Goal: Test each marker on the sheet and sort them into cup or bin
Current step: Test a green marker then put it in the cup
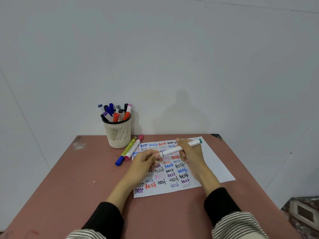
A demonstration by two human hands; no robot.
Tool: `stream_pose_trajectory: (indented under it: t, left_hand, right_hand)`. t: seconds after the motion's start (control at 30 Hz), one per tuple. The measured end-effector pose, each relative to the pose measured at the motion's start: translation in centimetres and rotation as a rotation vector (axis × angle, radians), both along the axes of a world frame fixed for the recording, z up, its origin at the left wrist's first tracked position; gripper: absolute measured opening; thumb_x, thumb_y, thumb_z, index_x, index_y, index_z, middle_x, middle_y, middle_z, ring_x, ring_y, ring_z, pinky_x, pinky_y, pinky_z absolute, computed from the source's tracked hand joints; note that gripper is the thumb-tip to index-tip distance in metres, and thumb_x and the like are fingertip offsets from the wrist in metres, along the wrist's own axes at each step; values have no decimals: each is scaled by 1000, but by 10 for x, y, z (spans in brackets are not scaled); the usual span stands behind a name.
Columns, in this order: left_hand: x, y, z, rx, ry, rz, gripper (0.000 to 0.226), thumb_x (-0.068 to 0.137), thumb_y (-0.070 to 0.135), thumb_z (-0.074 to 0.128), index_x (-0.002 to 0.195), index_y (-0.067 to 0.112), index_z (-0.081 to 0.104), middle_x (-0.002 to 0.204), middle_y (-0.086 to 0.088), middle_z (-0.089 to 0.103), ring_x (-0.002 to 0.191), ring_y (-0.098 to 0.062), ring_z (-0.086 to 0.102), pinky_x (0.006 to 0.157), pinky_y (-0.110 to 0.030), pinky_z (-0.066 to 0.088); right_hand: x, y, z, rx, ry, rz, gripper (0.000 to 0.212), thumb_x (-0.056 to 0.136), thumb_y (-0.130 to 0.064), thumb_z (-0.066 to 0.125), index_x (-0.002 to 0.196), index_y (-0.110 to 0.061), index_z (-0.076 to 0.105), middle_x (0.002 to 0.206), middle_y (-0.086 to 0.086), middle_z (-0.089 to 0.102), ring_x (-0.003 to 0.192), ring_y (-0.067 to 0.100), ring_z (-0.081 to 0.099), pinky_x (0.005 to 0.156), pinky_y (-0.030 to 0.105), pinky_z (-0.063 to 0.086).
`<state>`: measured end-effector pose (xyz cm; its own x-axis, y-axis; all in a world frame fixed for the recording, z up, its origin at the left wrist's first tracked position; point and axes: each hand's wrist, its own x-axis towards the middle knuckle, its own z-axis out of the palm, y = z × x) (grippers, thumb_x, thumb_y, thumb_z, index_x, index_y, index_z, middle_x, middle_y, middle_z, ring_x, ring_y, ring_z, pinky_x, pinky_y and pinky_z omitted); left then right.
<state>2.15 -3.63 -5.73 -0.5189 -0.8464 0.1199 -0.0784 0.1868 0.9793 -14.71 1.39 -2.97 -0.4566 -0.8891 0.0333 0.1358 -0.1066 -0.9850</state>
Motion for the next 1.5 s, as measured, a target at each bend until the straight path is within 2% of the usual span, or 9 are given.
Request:
stream_pose_trajectory:
  t: [0.47,0.7,0.8,1.0,1.1,1.17,1.3,1.4,1.5]
  left_hand:
    - [4,0,-2,58,29,15,18,99,13,51,92,15,67,78,4,68,54,0,50,57,-14,45]
    - [5,0,-2,74,28,0,17,99,12,51,95,8,67,79,1,68,53,-2,50,56,-14,44]
    - [3,1,1,70,54,8,16,98,15,54,93,11,69,80,2,69,57,-2,53,56,-15,46]
    - [5,-2,6,62,177,147,13,84,14,72,96,15,73,77,-1,69,74,-12,64,74,-25,55]
    - [8,-4,8,89,237,210,19,78,16,76,97,15,73,75,1,70,74,-13,65,77,-31,54]
    - [8,-4,10,177,369,218,24,79,16,74,102,11,72,87,-5,74,83,-17,69,80,-28,56]
    - [10,-2,21,366,679,211,22,82,9,67,102,2,69,94,-8,73,92,-16,69,81,-22,57]
    - [13,-1,23,265,617,307,21,83,15,67,102,6,68,98,-7,73,98,-18,69,87,-25,56]
    - [12,0,24,91,547,406,18,94,17,59,109,7,62,108,-6,72,106,-21,67,90,-30,56]
  right_hand:
    - [12,-2,0,10,76,-45,18,93,-12,60,77,-7,52,52,-2,32,43,9,29,41,18,26]
    - [12,-1,-2,42,68,-35,25,93,-12,60,69,-10,50,54,-1,33,46,11,29,43,20,26]
    - [6,-3,-2,56,22,-3,21,92,-20,64,78,-8,53,53,-2,32,43,9,28,41,19,27]
    - [-16,-1,-1,-42,-224,-58,23,89,-30,68,82,-9,62,55,-2,40,43,9,28,43,22,23]
    - [-21,0,-4,-21,-91,-92,26,91,-32,65,88,-6,66,61,0,50,46,10,35,48,24,29]
    - [-17,-2,-8,25,40,-107,31,93,-35,62,87,-5,67,63,1,56,47,12,40,50,24,34]
    - [-5,-2,-20,109,690,-77,41,98,-44,51,78,-11,66,59,-1,55,49,8,40,48,18,34]
    - [1,-1,-23,123,904,-67,33,100,-38,47,86,-12,64,66,-3,59,53,6,50,52,19,39]
    - [8,1,-23,160,1064,-160,24,101,-29,47,112,-17,64,93,-1,66,81,12,62,72,26,50]
